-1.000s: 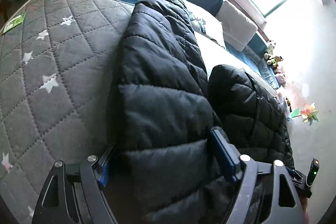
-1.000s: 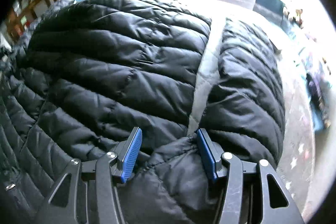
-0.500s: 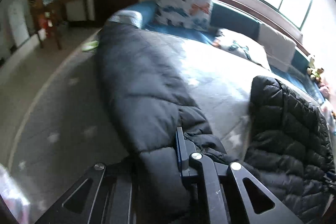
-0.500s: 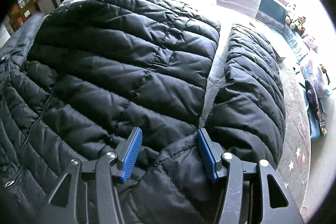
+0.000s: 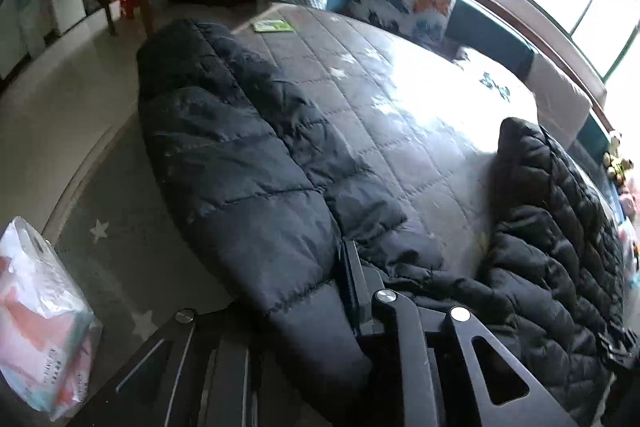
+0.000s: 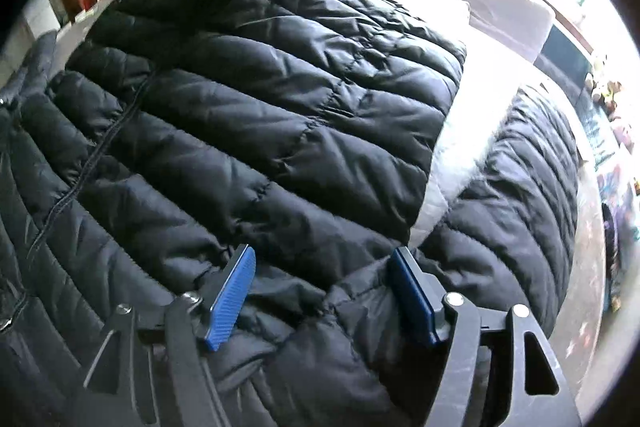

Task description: Fold large clothes

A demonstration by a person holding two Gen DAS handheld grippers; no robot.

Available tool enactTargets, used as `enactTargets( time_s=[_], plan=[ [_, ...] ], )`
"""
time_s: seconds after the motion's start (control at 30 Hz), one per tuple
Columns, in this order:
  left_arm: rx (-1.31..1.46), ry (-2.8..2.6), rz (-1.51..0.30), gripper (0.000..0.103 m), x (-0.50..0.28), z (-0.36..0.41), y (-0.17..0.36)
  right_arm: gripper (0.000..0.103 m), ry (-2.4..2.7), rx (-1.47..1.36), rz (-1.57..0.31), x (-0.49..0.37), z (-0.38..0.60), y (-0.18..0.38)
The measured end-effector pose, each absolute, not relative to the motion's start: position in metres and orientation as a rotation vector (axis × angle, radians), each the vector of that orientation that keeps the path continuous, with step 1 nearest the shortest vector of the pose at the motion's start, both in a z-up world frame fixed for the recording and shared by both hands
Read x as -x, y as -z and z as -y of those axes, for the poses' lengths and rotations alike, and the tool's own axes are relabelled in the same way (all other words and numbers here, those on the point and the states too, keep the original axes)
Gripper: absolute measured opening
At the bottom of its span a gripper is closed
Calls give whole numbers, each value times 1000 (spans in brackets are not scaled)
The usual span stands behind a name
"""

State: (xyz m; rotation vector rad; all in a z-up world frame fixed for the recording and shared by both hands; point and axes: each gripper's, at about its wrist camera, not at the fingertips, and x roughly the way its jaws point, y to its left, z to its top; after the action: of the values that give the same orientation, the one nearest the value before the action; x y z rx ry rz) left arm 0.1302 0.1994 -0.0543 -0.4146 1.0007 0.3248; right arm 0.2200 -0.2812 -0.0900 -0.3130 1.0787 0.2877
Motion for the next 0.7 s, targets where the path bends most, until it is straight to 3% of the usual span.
enactTargets(
  time_s=[0.1, 0.27, 0.6, 0.7],
  plan=[
    [378, -265, -1032, 31, -132, -197, 34, 77, -317, 244, -1088, -223, 291, 80],
    [340, -202, -1062, 54, -128, -185, -9, 77, -321, 157, -1078, -239, 315, 54],
    [237, -208, -1059, 69, -149, -166, -96, 77, -350, -10, -1070, -278, 331, 10],
    [252, -185, -1036, 70, -163, -163, -118, 77, -368, -49, -1076, -287, 332, 7]
  ],
)
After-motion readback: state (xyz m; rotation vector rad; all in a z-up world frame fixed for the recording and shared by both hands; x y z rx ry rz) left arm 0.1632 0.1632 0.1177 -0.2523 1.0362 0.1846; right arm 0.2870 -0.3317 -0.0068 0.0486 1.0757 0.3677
